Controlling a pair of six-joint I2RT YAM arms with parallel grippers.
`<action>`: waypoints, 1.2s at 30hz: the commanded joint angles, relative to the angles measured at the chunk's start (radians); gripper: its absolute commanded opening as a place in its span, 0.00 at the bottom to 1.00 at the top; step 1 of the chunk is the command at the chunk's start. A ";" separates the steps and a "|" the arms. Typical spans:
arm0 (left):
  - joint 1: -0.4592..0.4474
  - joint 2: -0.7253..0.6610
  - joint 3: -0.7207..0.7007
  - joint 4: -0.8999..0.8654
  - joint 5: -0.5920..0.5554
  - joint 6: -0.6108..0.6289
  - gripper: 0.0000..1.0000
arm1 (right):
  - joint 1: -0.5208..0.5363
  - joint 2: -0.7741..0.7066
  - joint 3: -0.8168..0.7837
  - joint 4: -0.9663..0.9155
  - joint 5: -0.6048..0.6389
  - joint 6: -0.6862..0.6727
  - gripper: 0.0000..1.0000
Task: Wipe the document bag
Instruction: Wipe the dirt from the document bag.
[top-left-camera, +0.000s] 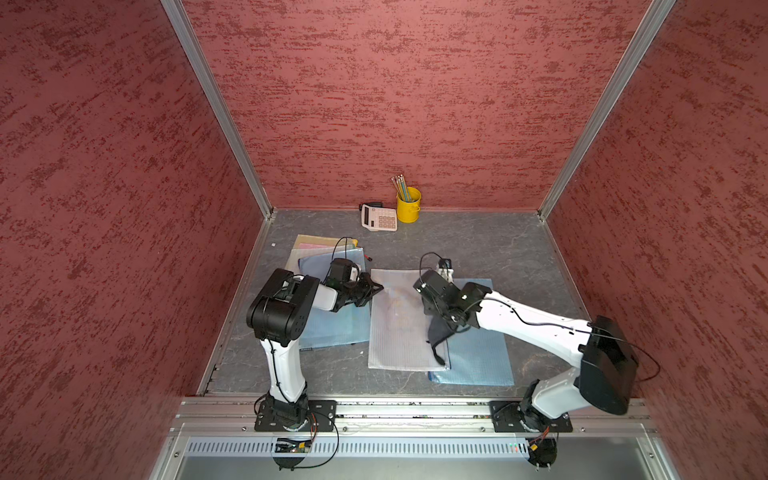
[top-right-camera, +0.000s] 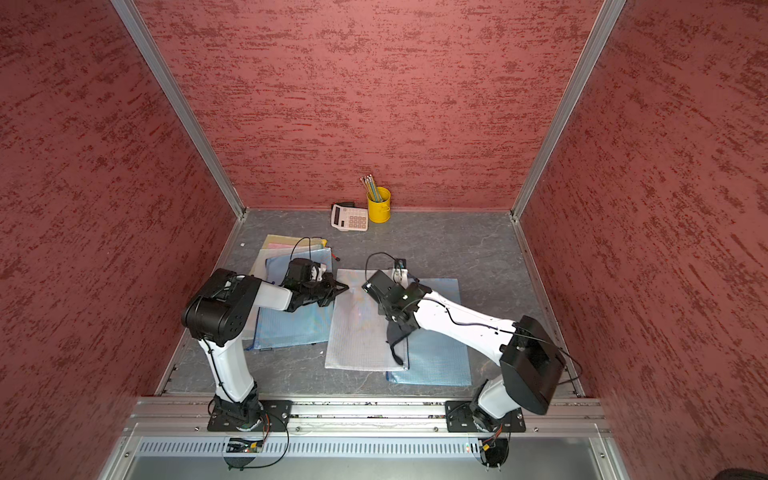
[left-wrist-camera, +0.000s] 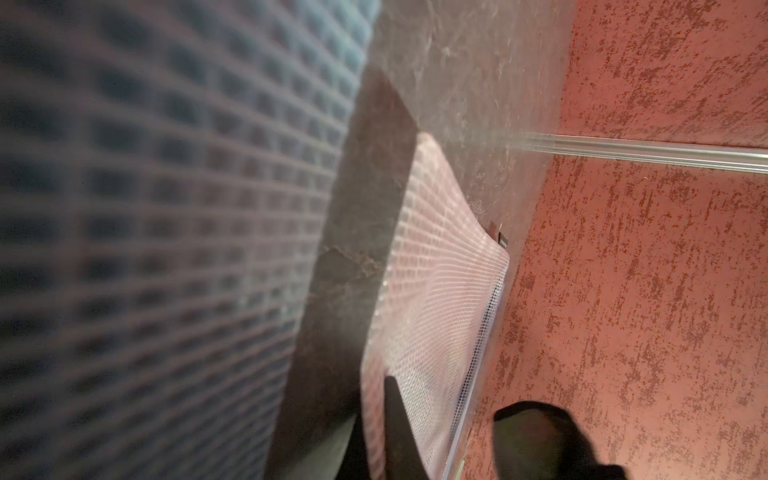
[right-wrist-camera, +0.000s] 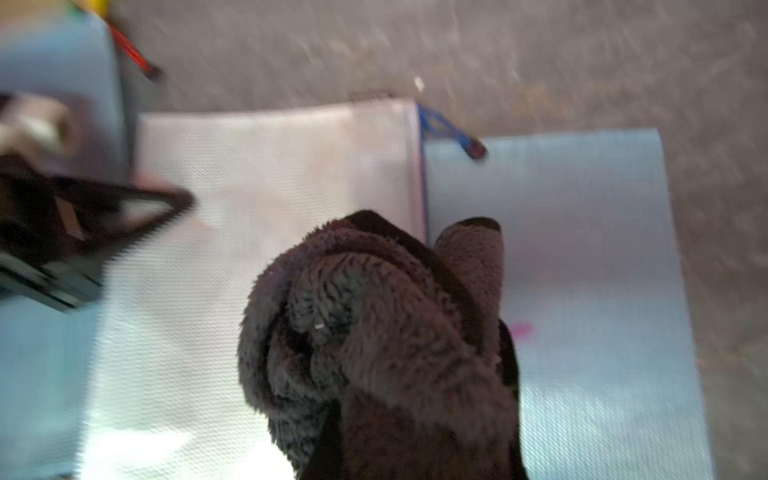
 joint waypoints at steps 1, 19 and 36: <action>-0.017 0.005 0.003 -0.054 -0.022 0.015 0.00 | -0.043 0.176 0.119 0.218 0.062 -0.127 0.00; -0.014 -0.019 -0.002 -0.062 -0.025 0.000 0.00 | -0.163 0.109 -0.034 -0.023 0.125 -0.129 0.00; -0.014 -0.013 0.015 -0.091 0.003 0.044 0.00 | 0.311 0.057 -0.337 0.229 -0.218 0.208 0.00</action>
